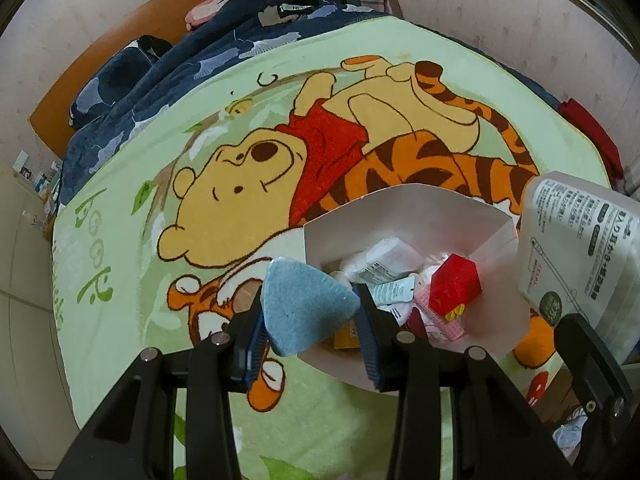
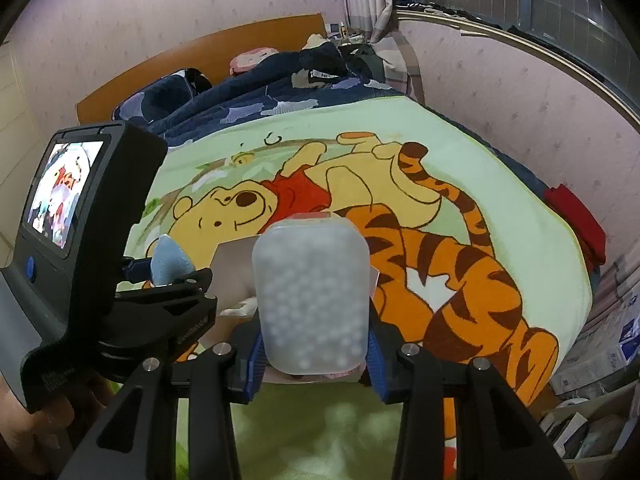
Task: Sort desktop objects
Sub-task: 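Release the blue sponge and frosted bottle into the white paper box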
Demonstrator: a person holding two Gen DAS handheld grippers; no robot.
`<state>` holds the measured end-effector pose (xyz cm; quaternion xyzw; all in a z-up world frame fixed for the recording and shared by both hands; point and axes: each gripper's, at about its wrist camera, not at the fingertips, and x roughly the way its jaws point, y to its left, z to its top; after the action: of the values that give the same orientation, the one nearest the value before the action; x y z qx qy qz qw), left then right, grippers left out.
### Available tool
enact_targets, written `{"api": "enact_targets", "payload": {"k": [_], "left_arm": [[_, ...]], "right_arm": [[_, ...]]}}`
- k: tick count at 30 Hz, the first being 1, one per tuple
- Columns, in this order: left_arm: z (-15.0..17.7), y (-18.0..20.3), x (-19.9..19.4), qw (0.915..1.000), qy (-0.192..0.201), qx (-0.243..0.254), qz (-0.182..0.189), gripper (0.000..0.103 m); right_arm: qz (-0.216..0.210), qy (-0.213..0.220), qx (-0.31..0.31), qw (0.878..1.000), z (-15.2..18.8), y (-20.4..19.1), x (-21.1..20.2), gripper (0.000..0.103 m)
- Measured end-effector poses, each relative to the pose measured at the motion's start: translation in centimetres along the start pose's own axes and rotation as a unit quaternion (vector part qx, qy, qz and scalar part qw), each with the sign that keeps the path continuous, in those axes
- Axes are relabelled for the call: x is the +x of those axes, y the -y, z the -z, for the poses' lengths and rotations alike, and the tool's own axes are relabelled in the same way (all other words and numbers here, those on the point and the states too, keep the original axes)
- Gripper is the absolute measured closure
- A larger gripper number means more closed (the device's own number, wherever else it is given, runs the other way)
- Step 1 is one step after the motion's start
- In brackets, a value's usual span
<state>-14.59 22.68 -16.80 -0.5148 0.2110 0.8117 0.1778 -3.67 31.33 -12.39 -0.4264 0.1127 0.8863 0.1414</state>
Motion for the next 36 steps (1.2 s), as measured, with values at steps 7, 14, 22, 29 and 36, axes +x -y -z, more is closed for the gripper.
{"api": "enact_targets", "payload": {"k": [7,14,22,29,36], "left_arm": [[-0.5,0.3,0.8,1.0,-0.003,0.005,0.003,0.062],[-1.0,0.7,1.5,0.9999,-0.005,0.012,0.01,0.051],[-1.9,0.4,0.6,0.9996,0.022,0.012,0.011,0.026],[-1.9,0.5,0.1,0.9995,0.027,0.011,0.011,0.023],[-2.0,0.4,-1.3,0.9992,0.039,0.006,0.009,0.023]], "right_arm": [[0.005,-0.01,0.0,1.0,0.0,0.0,0.8,0.061],[0.011,-0.03,0.007,0.999,-0.1,0.2,2.2,0.06],[0.011,-0.001,0.022,1.0,-1.2,0.7,1.5,0.051],[0.006,0.02,0.028,0.999,-1.6,0.9,0.2,0.051],[0.002,0.031,0.028,0.999,-1.7,0.7,-0.9,0.051]]}}
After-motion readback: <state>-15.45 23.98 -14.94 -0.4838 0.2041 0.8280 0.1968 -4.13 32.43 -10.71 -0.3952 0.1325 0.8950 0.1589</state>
